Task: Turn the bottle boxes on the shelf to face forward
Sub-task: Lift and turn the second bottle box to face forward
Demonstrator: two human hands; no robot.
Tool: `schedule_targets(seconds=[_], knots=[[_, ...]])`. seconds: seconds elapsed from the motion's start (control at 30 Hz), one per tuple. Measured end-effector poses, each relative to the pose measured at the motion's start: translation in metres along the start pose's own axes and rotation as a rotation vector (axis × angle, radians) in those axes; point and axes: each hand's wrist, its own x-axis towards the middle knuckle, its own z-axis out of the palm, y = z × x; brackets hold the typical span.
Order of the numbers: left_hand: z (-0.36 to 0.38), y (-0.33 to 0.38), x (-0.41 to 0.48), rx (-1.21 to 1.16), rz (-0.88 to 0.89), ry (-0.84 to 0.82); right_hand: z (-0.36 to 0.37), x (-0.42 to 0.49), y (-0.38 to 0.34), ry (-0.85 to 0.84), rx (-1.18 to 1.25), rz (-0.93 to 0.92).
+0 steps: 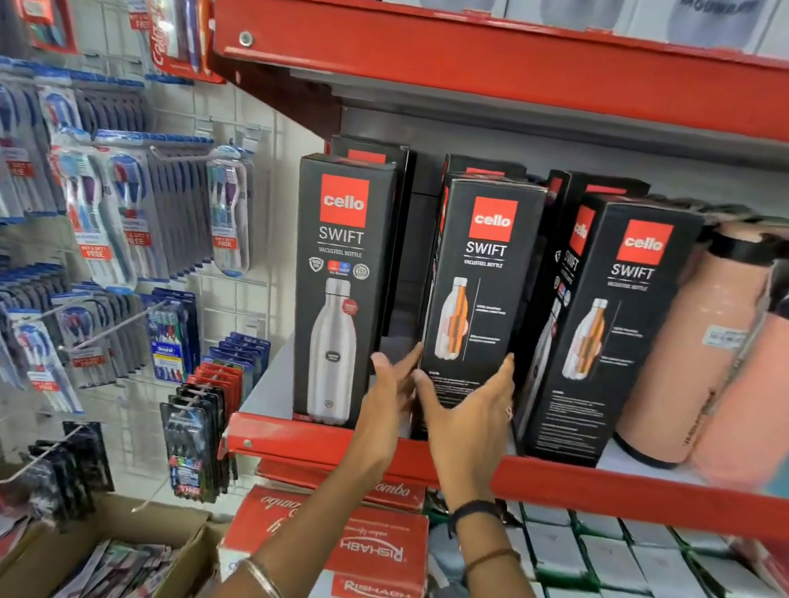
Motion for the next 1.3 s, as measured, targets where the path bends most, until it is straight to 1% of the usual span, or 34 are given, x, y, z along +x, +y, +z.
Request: schedule_targets(seconds=[0.13,0.3,0.37,0.43,0.47,0.57,0.67,0.73,0.8,0.93,1.07,1.13,1.3], knots=[[-0.002,0.013,-0.002,-0.007,-0.035,0.004,-0.006,0.01,-0.003,0.014,0.058,0.032],[-0.001,0.023,-0.015,0.04,0.048,-0.025,-0.022,0.01,-0.001,0.056,0.123,0.005],[-0.001,0.029,-0.017,0.073,0.132,0.001,-0.029,0.005,0.002,0.066,0.157,-0.019],[-0.003,0.036,-0.016,0.166,0.267,0.065,-0.035,0.0,0.006,0.066,0.223,-0.039],[-0.005,0.039,-0.014,0.2,0.303,0.072,-0.038,-0.002,0.008,0.062,0.266,-0.059],[-0.012,0.056,-0.008,0.252,0.345,-0.001,-0.05,-0.005,0.011,0.013,0.442,-0.162],[-0.014,0.079,-0.014,0.261,0.348,-0.168,-0.069,0.002,0.006,-0.103,0.572,-0.238],[-0.011,0.088,-0.02,0.312,0.383,-0.226,-0.081,0.011,0.003,-0.208,0.627,-0.266],[-0.007,0.09,-0.022,0.33,0.413,-0.2,-0.09,0.022,0.001,-0.294,0.605,-0.301],[-0.001,0.077,-0.021,0.324,0.462,-0.075,-0.094,0.036,-0.003,-0.387,0.443,-0.383],[0.006,0.058,-0.019,0.316,0.49,0.033,-0.086,0.042,0.007,-0.475,0.382,-0.443],[0.008,0.05,-0.014,0.313,0.487,0.052,-0.078,0.041,0.014,-0.46,0.391,-0.425],[0.013,0.039,0.0,0.32,0.422,0.039,-0.06,0.043,0.03,-0.348,0.354,-0.4]])
